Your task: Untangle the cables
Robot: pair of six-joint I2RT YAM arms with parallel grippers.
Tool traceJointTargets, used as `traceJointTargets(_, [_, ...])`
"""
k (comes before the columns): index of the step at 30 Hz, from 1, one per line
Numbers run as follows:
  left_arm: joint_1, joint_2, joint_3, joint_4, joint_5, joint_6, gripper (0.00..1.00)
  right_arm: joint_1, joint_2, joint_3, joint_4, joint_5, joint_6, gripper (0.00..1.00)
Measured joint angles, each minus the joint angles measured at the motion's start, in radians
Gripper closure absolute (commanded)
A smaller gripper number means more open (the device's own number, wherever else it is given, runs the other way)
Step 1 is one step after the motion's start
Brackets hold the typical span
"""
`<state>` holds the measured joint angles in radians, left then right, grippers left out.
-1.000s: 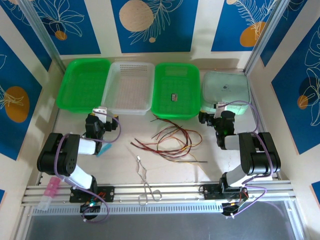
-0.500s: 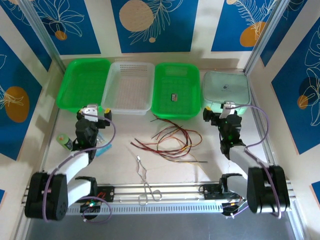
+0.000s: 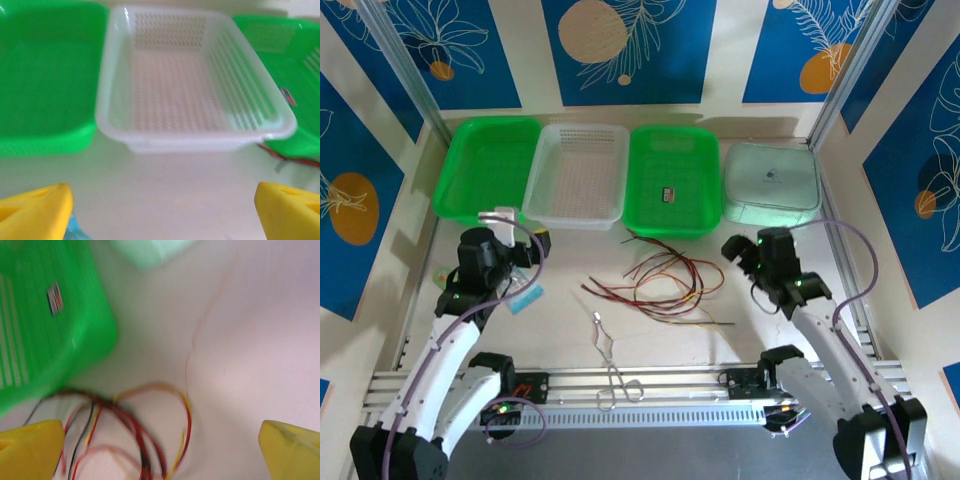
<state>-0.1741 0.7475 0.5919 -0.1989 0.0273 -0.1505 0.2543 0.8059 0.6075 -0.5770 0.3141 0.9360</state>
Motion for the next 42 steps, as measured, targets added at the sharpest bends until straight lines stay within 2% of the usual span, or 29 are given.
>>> traceJointTargets(7, [-0.133,-0.099,-0.048,-0.125,0.04,-0.098,0.03,0.156,-0.094,-0.1,-0.052,-0.108,0.294,0.1])
traceJointTargets(10, [-0.19,-0.103,-0.062,-0.132,0.039,-0.115,0.03,0.195,-0.048,-0.106,-0.022,-0.13,0.372,0.12])
traceJointTargets(17, [-0.256,-0.038,-0.068,-0.117,0.036,-0.162,0.03,0.263,0.124,-0.094,0.08,-0.159,0.463,0.24])
traceJointTargets(21, [-0.308,-0.036,-0.089,-0.083,0.025,-0.185,0.04,0.3,0.184,-0.077,0.124,-0.154,0.508,0.34])
traceJointTargets(28, [-0.379,0.021,-0.08,-0.063,0.005,-0.182,0.04,0.311,0.201,-0.078,0.211,-0.125,0.583,0.53])
traceJointTargets(36, [-0.442,0.066,-0.058,-0.048,-0.013,-0.182,0.05,0.307,0.202,-0.12,0.277,-0.112,0.611,0.54])
traceJointTargets(39, [-0.467,0.082,-0.045,-0.049,-0.029,-0.182,0.05,0.306,0.214,-0.14,0.297,-0.113,0.621,0.6])
traceJointTargets(42, [-0.488,0.098,-0.029,-0.049,-0.043,-0.181,0.04,0.303,0.229,-0.161,0.322,-0.111,0.634,0.72])
